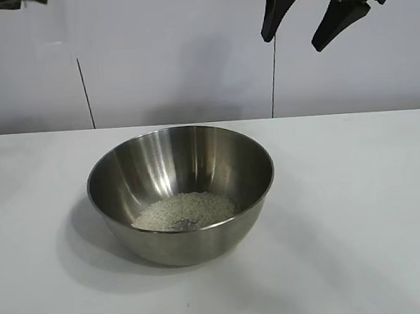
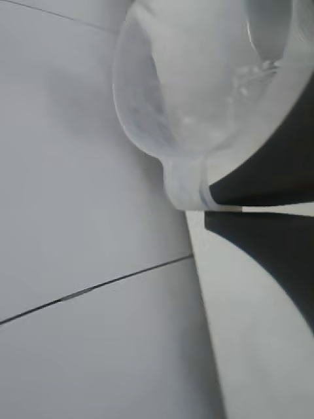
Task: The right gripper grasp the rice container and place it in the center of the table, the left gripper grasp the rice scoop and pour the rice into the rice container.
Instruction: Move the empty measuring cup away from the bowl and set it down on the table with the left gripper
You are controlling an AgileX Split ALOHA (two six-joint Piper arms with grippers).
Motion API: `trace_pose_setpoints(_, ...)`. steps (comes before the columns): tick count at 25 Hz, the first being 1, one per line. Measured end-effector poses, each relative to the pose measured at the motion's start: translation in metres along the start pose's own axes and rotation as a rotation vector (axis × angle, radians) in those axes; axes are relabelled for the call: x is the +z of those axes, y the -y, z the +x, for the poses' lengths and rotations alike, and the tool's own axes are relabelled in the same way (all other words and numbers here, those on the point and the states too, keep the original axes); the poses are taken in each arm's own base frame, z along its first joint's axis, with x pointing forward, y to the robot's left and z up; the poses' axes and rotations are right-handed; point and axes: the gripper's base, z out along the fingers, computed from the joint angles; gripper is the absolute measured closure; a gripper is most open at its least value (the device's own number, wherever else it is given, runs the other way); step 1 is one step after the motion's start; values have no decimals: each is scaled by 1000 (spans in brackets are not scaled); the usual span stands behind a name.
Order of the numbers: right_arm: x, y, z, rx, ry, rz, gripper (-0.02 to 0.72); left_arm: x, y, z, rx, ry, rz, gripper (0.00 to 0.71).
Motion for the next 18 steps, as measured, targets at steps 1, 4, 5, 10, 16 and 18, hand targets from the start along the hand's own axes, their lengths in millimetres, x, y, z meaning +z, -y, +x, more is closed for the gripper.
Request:
trace_pose_setpoints(1, 0, 0, 0, 0, 0, 0, 188, 1, -7, 2, -70, -23, 28, 701)
trace_pose_setpoints(4, 0, 0, 0, 2, 0, -4, 188, 7, -31, 10, -168, -84, 51, 701)
trace_pose_setpoints(5, 0, 0, 0, 2, 0, -4, 188, 9, -38, 14, -176, -103, 47, 701)
trace_pose_setpoints(10, 0, 0, 0, 2, 0, -4, 188, 26, -60, 44, -57, -185, 2, 701)
trace_pose_setpoints(16, 0, 0, 0, 2, 1, -4, 188, 59, -67, 92, 186, -335, 23, 701)
trace_pose_setpoints(18, 0, 0, 0, 3, 1, -5, 188, 67, -66, 105, 256, -370, 70, 701)
